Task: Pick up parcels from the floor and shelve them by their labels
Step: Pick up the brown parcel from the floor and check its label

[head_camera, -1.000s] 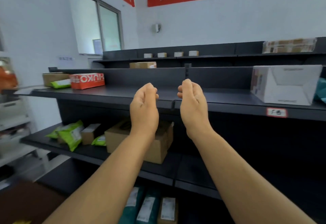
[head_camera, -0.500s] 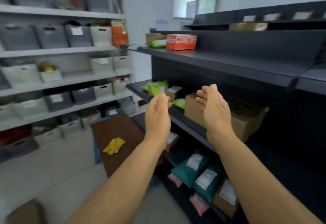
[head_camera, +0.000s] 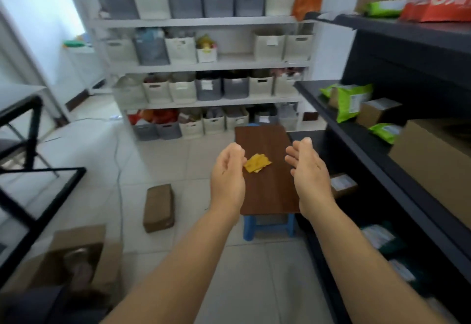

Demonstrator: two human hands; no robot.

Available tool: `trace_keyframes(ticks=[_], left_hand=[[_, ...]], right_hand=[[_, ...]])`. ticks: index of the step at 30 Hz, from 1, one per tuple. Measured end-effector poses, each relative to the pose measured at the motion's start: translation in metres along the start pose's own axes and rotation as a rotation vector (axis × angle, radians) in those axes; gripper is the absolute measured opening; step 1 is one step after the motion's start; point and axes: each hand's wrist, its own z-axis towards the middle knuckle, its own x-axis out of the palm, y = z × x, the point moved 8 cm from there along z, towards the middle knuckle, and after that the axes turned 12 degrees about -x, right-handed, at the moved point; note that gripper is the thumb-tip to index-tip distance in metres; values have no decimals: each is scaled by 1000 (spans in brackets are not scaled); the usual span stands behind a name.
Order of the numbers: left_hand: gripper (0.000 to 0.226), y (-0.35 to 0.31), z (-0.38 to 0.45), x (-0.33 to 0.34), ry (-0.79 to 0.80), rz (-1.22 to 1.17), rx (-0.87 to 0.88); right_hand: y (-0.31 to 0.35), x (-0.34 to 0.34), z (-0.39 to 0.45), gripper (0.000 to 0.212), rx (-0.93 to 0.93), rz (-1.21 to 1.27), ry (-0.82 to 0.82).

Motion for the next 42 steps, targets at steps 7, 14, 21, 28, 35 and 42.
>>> trace_keyframes(ticks=[7,14,21,28,35,42], left_hand=[[23,17,32,-91,-205,-19,-54],[19,24,86,-185,-332,-68,-143],[16,24,139,-267,-420,-106,-160],[20,43,183,-338,-531,-130,-220],[26,62,255,-366,-597,-159,-295],[35,67,359,-374,-681,-147,-345]], right_hand=[[-25,106,-10,34,34,-10,226],[-38,211,-6,33,51,-53,347],[-47,311,0,35,79,-64,450],[-74,399,10,34,120,-82,520],[-119,475,45,35,177,-91,627],[-168,556,125,36,225,-70,721]])
